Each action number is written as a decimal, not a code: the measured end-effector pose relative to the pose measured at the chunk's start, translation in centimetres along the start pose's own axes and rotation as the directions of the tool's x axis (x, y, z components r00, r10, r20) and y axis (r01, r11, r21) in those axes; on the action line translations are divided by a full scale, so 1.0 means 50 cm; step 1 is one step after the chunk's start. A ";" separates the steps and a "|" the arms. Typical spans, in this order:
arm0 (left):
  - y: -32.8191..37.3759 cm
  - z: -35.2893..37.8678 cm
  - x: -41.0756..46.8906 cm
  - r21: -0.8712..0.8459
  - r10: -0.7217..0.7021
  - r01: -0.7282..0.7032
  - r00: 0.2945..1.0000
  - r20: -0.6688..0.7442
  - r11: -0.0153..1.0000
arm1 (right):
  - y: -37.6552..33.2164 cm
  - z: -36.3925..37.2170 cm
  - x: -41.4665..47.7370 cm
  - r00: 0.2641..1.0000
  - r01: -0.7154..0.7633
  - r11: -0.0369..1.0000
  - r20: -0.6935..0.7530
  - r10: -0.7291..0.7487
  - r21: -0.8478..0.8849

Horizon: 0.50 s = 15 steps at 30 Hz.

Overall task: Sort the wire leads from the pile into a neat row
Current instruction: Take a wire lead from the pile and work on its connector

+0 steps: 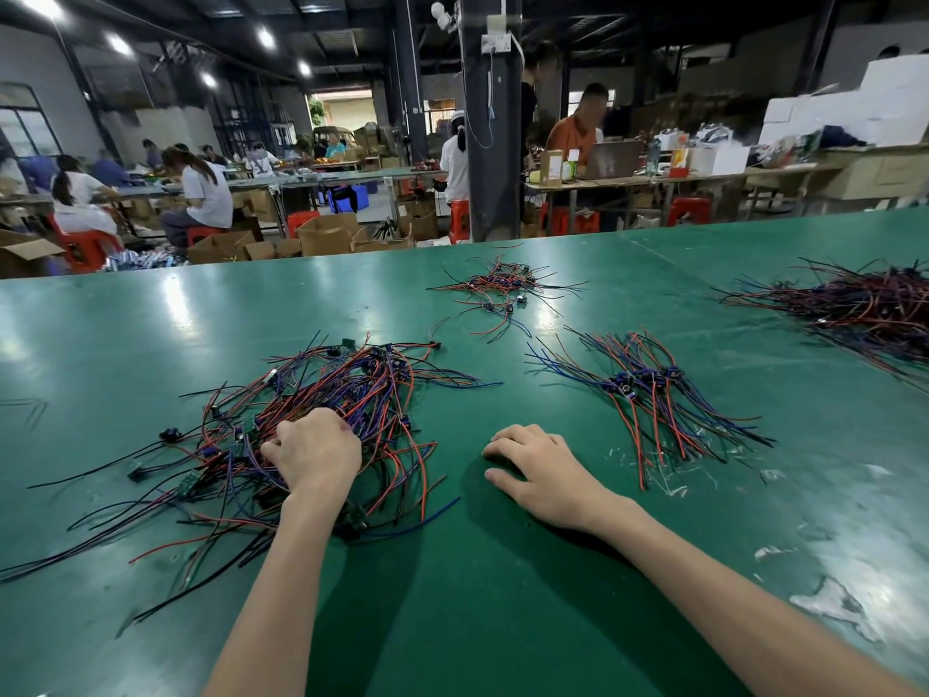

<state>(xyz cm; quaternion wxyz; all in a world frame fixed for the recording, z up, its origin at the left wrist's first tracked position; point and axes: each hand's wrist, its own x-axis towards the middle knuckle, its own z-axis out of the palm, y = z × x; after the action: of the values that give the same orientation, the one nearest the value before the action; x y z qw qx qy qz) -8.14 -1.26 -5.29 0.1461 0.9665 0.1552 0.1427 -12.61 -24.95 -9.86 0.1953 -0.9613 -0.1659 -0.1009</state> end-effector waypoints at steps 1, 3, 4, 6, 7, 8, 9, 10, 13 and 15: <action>0.000 -0.002 -0.001 -0.042 0.007 -0.009 0.999 -0.041 0.999 | -0.001 -0.001 0.000 1.000 0.000 1.000 0.000 0.000 0.002; 0.001 -0.011 -0.003 -0.199 0.032 -0.061 0.989 -0.146 0.978 | -0.002 -0.001 -0.001 1.000 0.001 1.000 -0.002 -0.001 0.005; 0.003 -0.016 -0.002 -0.314 0.049 -0.105 0.982 -0.182 0.944 | -0.003 -0.002 -0.001 1.000 0.001 1.000 -0.004 -0.001 0.006; 0.014 -0.028 -0.003 -0.564 0.095 -0.174 0.981 -0.167 0.807 | -0.003 -0.002 -0.001 1.000 0.002 1.000 -0.015 -0.001 0.010; 0.022 -0.034 -0.005 -0.684 0.126 -0.161 0.987 -0.102 0.712 | -0.003 -0.002 -0.002 1.000 0.004 1.000 -0.023 -0.003 0.013; 0.030 -0.041 -0.008 -0.799 0.160 -0.108 0.987 -0.015 0.592 | -0.003 -0.002 -0.003 0.999 0.007 1.000 -0.032 -0.007 0.017; 0.037 -0.048 -0.013 -0.893 0.190 -0.017 0.979 0.077 0.450 | -0.003 -0.002 -0.003 0.999 0.012 1.000 -0.043 -0.011 0.027; 0.043 -0.055 -0.018 -0.950 0.218 0.088 0.963 0.158 0.301 | -0.005 -0.002 -0.004 0.998 0.017 0.999 -0.055 -0.015 0.042; 0.056 -0.065 -0.031 -0.949 0.288 0.314 0.913 0.289 -0.043 | -0.014 -0.005 -0.005 0.993 0.042 0.992 -0.118 -0.028 0.118; 0.064 -0.068 -0.039 -0.908 0.323 0.391 0.888 0.328 -0.153 | -0.022 -0.009 -0.005 0.988 0.061 0.981 -0.154 -0.033 0.183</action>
<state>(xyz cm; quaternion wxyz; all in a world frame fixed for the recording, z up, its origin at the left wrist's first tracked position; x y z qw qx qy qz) -10.19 -4.03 -1.60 0.8625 0.5049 -0.0215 -0.0270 -13.28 -24.27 -9.14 0.2941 -0.9242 -0.1823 -0.1615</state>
